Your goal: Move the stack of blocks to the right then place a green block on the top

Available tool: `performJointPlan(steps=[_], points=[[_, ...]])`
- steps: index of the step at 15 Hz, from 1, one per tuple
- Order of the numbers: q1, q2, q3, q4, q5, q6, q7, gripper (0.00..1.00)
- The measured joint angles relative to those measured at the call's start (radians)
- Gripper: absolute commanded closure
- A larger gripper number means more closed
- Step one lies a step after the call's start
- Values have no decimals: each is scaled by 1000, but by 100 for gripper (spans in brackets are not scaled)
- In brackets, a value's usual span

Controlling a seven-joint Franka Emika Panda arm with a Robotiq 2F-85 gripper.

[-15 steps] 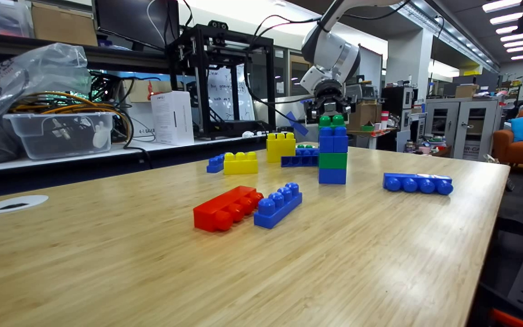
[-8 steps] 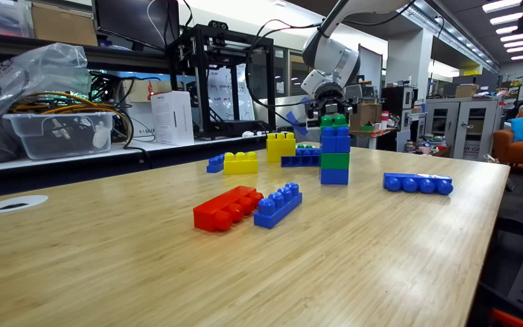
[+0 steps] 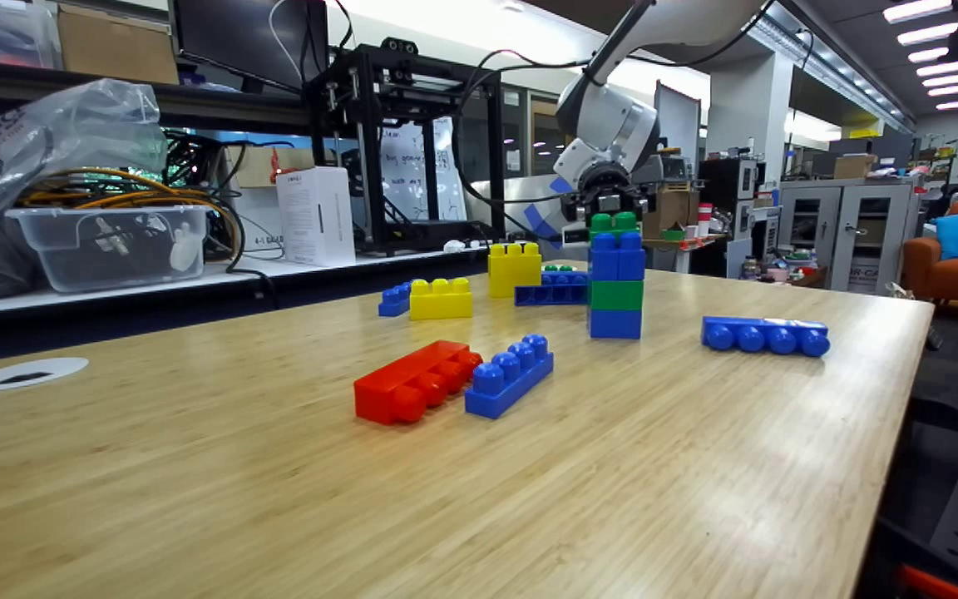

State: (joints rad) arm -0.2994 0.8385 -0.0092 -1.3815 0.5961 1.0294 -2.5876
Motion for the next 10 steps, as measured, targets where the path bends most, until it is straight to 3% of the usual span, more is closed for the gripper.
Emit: performJointPlan(steps=[10], points=[[-5, 66, 2, 76, 10, -64, 3, 62]])
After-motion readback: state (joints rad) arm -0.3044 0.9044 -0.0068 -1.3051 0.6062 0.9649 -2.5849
